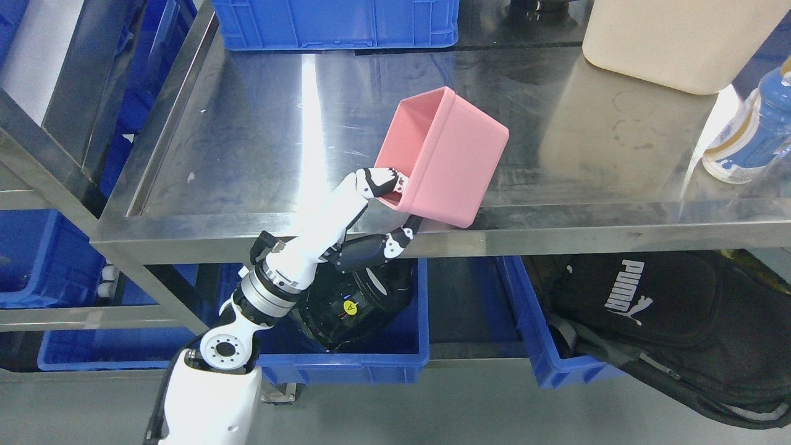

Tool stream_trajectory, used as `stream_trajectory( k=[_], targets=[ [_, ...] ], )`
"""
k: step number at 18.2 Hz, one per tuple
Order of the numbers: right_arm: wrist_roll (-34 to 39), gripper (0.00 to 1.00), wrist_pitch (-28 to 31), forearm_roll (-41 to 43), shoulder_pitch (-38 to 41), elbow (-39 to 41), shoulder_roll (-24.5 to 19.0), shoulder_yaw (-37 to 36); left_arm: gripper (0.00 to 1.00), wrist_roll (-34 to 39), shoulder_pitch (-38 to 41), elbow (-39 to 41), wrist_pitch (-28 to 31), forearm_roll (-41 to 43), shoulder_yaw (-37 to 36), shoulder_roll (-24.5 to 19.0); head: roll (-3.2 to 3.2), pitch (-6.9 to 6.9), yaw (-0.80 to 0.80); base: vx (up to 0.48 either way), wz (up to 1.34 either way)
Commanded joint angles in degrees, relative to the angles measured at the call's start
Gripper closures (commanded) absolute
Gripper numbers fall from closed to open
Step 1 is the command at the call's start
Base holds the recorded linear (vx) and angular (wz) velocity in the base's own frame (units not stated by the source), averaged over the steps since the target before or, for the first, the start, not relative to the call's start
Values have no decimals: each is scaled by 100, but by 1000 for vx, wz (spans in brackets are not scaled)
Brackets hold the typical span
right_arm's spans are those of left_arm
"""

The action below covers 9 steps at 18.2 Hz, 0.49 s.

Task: Place storage box into left shelf container
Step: 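Hold the pink box in the left hand while the robot turns toward the shelf rack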

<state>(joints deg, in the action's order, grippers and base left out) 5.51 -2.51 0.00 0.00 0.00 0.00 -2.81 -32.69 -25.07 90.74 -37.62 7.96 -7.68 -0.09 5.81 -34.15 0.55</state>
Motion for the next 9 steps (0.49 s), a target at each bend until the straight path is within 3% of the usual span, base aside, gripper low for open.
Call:
stream_trajectory(
  k=[1, 9],
  targets=[
    [1004, 0, -4, 18, 150, 100, 100, 0, 100, -500, -428, 57, 368, -5, 504, -91, 0, 0, 0, 0, 0],
    [1004, 0, -4, 18, 150, 100, 100, 0, 100, -950, -543, 57, 562, -5, 417, -91, 0, 0, 0, 1, 16]
  ],
)
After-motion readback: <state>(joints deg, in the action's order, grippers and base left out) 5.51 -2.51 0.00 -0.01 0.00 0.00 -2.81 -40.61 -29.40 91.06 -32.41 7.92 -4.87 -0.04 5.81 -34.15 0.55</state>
